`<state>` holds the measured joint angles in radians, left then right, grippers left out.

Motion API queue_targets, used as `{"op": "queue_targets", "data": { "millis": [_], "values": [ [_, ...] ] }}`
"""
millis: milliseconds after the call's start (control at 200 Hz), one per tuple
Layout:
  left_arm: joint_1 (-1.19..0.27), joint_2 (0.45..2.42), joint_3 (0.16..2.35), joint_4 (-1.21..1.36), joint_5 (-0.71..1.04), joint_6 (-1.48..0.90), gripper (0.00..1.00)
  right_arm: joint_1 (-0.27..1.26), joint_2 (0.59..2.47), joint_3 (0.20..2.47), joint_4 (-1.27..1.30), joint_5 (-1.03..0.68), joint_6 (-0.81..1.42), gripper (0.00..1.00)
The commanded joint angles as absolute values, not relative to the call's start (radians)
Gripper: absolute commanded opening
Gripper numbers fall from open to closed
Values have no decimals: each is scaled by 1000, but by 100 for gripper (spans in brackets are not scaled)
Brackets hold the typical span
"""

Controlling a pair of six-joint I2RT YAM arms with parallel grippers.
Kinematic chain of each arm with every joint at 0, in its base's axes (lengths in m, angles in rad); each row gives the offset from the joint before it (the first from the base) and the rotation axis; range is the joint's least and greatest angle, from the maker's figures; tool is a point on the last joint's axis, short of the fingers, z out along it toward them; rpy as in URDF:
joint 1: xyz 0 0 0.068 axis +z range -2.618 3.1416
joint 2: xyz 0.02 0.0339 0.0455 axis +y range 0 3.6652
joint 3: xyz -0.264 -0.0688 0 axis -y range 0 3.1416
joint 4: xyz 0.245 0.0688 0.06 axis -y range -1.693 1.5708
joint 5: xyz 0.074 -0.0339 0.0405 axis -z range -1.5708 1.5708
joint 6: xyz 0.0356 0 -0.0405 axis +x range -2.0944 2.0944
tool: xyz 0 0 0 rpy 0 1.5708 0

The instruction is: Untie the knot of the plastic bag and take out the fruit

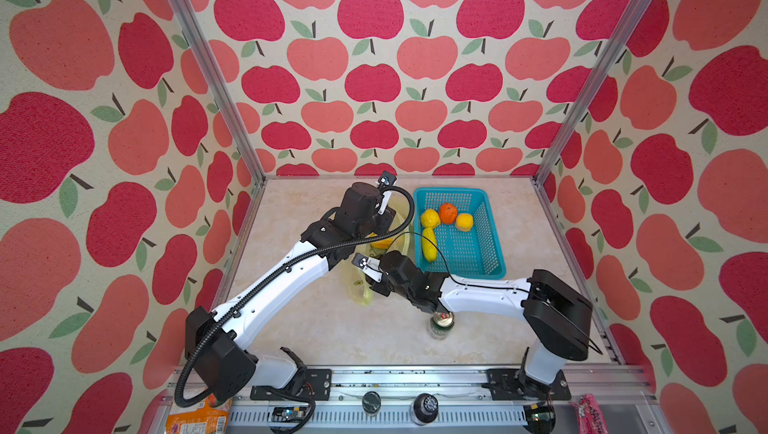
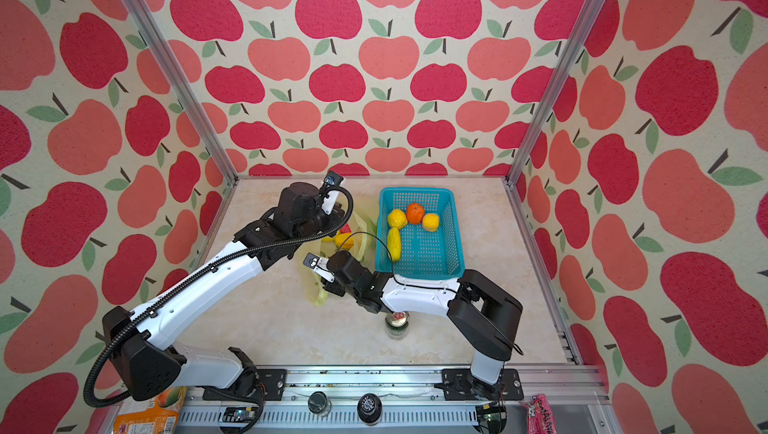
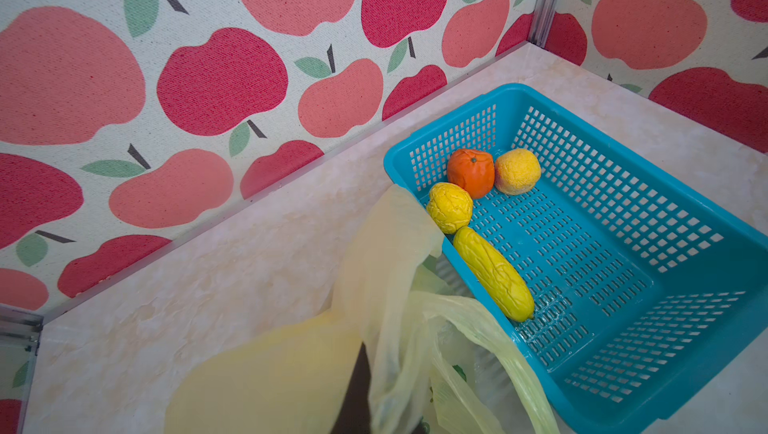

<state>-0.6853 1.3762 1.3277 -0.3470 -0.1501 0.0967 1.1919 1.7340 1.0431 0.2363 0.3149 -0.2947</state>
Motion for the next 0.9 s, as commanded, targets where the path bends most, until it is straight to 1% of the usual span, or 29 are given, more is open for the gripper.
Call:
{"op": "queue_targets", "data": {
  "millis": [0,115,260,340,410,530,660,785,896],
  "values": [
    [-692,1364,1328,-332,-155,104,0,1197,1733,1068,224,354,-322,48],
    [-692,1355,1322,-327,-153,105,0,1191,1748,1087,228,432,-307,58],
    [-692,1354,1322,-329,-153,104,0,1142,1831,1197,117,485,-245,59],
    [-694,1353,1324,-334,-150,100,0,1118,1890,1264,57,500,-220,65],
    [-697,1350,1324,-337,-155,100,0,1100,1940,1325,6,509,-218,67],
    [-698,1338,1318,-327,-154,105,0,1082,2006,1391,-48,512,-242,69],
    [-699,1335,1313,-325,-155,106,0,1061,2066,1442,-95,551,-267,74],
    [-698,1338,1316,-329,-153,104,0,1038,2119,1473,-114,559,-293,83],
    [-701,1343,1322,-334,-161,105,0,1025,2153,1500,-130,591,-314,85]
  ]
}}
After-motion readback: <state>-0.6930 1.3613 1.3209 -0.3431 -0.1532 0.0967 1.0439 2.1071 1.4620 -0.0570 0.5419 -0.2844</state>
